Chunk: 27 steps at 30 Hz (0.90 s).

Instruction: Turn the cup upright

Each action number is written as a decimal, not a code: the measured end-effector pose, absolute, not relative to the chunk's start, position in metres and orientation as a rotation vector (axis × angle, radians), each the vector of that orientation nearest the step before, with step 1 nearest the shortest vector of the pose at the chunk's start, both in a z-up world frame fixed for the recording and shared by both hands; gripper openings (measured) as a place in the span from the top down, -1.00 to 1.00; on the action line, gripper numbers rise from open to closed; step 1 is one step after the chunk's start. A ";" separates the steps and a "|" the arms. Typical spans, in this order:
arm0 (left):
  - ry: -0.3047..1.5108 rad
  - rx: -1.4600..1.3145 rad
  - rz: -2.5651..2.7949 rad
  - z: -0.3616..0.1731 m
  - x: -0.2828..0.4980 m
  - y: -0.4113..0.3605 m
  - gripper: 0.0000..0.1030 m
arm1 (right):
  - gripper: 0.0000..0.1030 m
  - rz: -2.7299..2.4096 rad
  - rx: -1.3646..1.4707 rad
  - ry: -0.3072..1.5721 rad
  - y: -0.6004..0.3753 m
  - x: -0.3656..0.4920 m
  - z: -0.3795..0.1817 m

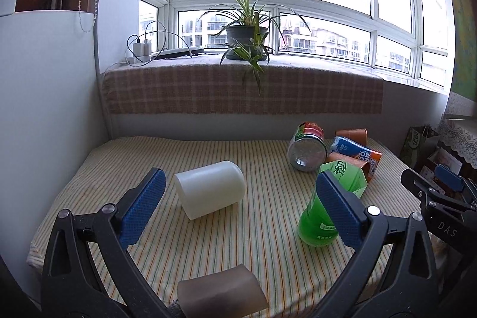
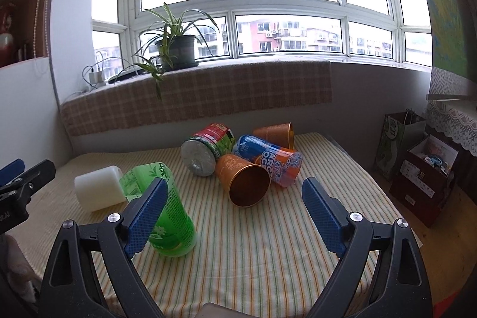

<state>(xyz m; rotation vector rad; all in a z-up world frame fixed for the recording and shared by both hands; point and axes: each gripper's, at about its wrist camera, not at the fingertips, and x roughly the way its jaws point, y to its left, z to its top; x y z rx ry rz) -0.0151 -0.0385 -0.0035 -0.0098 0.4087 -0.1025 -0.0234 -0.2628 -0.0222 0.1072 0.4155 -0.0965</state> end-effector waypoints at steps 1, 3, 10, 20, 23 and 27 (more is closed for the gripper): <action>0.408 -0.010 -0.102 -0.003 -0.015 -0.039 -0.99 | -0.77 -0.097 0.106 0.416 -0.262 -0.023 -0.022; 0.407 -0.014 -0.101 -0.004 -0.014 -0.038 -0.99 | -0.77 -0.098 0.110 0.418 -0.262 -0.022 -0.023; 0.407 -0.013 -0.099 -0.004 -0.013 -0.038 -0.99 | -0.77 -0.095 0.121 0.434 -0.263 -0.020 -0.025; 0.409 -0.016 -0.098 -0.005 -0.011 -0.036 -0.99 | -0.77 -0.088 0.120 0.449 -0.262 -0.016 -0.028; 0.409 -0.017 -0.098 -0.005 -0.011 -0.036 -0.99 | -0.77 -0.089 0.125 0.453 -0.262 -0.015 -0.028; 0.408 -0.019 -0.097 -0.005 -0.010 -0.035 -0.99 | -0.77 -0.087 0.130 0.459 -0.263 -0.014 -0.029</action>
